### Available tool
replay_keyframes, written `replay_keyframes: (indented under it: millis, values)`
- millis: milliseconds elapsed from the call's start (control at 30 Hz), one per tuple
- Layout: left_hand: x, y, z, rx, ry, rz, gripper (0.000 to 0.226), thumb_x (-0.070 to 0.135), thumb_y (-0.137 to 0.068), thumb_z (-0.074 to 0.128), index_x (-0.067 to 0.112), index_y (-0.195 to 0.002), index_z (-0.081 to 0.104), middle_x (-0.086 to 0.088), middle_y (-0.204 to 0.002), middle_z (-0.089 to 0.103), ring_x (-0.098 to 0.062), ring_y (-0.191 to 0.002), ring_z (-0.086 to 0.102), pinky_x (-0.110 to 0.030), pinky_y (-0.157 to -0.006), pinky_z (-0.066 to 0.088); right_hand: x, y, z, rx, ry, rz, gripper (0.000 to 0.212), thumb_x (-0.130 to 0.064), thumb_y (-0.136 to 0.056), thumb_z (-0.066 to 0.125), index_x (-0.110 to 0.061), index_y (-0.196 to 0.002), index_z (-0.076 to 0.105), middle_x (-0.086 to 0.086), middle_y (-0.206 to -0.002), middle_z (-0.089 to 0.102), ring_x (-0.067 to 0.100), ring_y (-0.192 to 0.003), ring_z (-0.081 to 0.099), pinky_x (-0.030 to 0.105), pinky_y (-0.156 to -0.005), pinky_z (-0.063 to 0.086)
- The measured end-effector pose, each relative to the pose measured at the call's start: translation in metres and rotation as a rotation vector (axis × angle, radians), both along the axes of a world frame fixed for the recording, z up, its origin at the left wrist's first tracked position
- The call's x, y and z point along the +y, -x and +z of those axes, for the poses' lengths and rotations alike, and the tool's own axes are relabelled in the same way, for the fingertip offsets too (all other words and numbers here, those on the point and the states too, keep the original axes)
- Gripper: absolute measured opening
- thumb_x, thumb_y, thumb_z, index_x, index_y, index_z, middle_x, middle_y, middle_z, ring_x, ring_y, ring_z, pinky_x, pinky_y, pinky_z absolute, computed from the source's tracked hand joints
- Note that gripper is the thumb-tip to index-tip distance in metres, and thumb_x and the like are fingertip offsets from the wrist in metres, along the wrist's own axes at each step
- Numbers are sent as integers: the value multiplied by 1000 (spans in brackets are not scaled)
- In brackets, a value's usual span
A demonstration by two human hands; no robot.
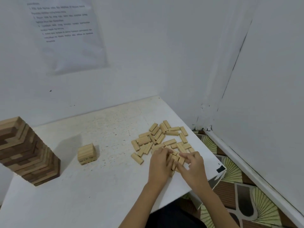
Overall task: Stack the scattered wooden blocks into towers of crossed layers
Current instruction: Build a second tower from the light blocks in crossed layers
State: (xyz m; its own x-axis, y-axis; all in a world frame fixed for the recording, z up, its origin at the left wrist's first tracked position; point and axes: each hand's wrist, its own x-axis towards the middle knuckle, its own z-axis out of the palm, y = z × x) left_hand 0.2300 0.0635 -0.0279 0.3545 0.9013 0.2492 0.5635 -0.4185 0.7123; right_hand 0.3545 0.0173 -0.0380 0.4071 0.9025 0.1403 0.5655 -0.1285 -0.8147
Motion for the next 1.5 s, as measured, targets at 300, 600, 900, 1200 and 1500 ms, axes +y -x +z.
replay_keyframes:
  millis: [300, 600, 900, 1200, 1500]
  values:
    - [-5, -1, 10, -366, 218, 172, 17, 7, -90, 64, 21, -100, 65, 5, -94, 64, -3, -79, 58, -16, -69, 49, -7, 3, 3, -76, 27, 68, 59, -32, -74, 83, -14, -125, 61, -2, -104, 45, 16, -107, 42, 29, -93, 40]
    - [-3, 12, 16, -537, 320, 277, 27, 10, -95, 56, 22, -119, 60, 4, -107, 59, -6, -94, 56, -15, -77, 47, -14, 10, 21, 317, -45, -18, 46, -12, -78, 78, -29, -114, 55, -6, -106, 58, -1, -96, 53, 5, -74, 41]
    - [0, 8, 27, -677, 477, 252, 27, 12, -102, 42, 26, -120, 57, 1, -105, 51, -8, -88, 51, -21, -78, 44, 6, -10, 40, 576, 38, -110, 24, 0, -92, 40, -19, -104, 49, 12, -77, 45, 16, -64, 43, 22, -58, 34]
    - [-1, 6, 27, -751, 534, 246, 19, 15, -98, 54, 24, -114, 61, 0, -87, 58, -12, -80, 57, -30, -77, 50, 24, -11, 21, -267, 171, -98, 22, -28, -92, 62, -13, -107, 57, 1, -99, 40, 15, -62, 47, 26, -54, 34]
    - [-4, 48, 27, -798, 393, 397, 19, 13, -93, 62, 22, -109, 66, -8, -92, 64, -12, -81, 59, -15, -70, 50, 26, 34, 37, 41, -41, 92, 17, -7, -85, 71, -18, -88, 58, -7, -84, 58, 8, -77, 55, 12, -61, 42]
